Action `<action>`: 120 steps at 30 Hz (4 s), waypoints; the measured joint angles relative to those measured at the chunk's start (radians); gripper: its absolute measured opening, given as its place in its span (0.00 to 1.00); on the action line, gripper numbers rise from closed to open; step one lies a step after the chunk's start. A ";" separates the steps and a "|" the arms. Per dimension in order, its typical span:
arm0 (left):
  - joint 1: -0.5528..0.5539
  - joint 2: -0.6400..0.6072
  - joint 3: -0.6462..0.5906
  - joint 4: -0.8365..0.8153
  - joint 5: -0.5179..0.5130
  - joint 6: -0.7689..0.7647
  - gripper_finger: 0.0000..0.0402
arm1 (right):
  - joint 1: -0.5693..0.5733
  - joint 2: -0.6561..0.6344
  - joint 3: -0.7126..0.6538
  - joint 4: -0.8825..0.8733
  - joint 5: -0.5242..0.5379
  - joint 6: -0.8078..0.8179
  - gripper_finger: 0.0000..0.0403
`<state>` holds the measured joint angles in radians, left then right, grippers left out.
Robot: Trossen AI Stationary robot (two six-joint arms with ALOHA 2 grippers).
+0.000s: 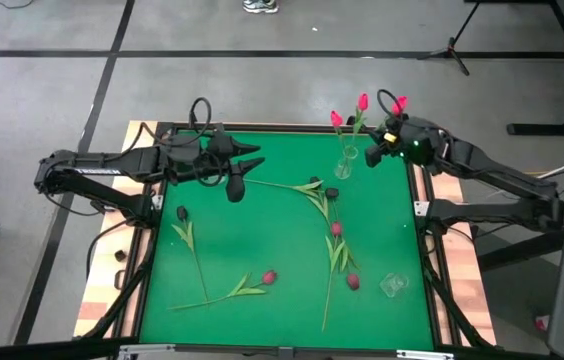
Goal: Sort flowers into vase by color
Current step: Put the pink flower into the top right transparent vase, then put the middle black flower into the top left transparent vase
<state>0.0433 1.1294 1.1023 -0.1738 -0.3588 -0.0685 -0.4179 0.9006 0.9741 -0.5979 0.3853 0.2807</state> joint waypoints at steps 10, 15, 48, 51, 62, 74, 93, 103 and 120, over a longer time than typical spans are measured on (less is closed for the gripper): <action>0.000 0.001 0.000 -0.003 -0.011 0.001 0.35 | -0.055 0.112 0.000 0.032 -0.133 -0.028 0.07; 0.000 0.001 0.000 -0.024 -0.051 0.001 0.35 | -0.055 0.133 0.000 0.020 -0.210 -0.049 0.21; 0.101 0.541 0.000 0.086 0.226 0.081 0.35 | -0.053 -0.184 0.001 -0.099 -0.275 0.008 0.52; 0.142 0.578 0.000 0.086 0.299 0.113 0.35 | -0.053 -0.184 0.001 -0.114 -0.295 0.011 0.52; 0.214 0.718 0.000 0.120 0.467 0.157 0.35 | -0.053 -0.183 0.001 -0.116 -0.311 0.010 0.52; 0.260 0.751 0.000 0.159 0.456 0.177 0.35 | -0.053 -0.183 0.001 -0.115 -0.311 0.010 0.52; 0.272 0.945 0.197 0.021 0.451 0.181 0.35 | -0.053 -0.183 0.001 -0.107 -0.327 0.009 0.52; 0.260 0.989 0.258 -0.069 0.388 0.182 0.26 | -0.053 -0.183 0.001 -0.108 -0.329 0.009 0.52; 0.231 0.899 0.252 -0.208 0.306 0.090 0.04 | -0.053 -0.193 0.001 -0.086 -0.485 0.041 0.52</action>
<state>0.2741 2.0287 1.3544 -0.3822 -0.0524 0.0217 -0.4709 0.7074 0.9749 -0.6841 -0.0996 0.3221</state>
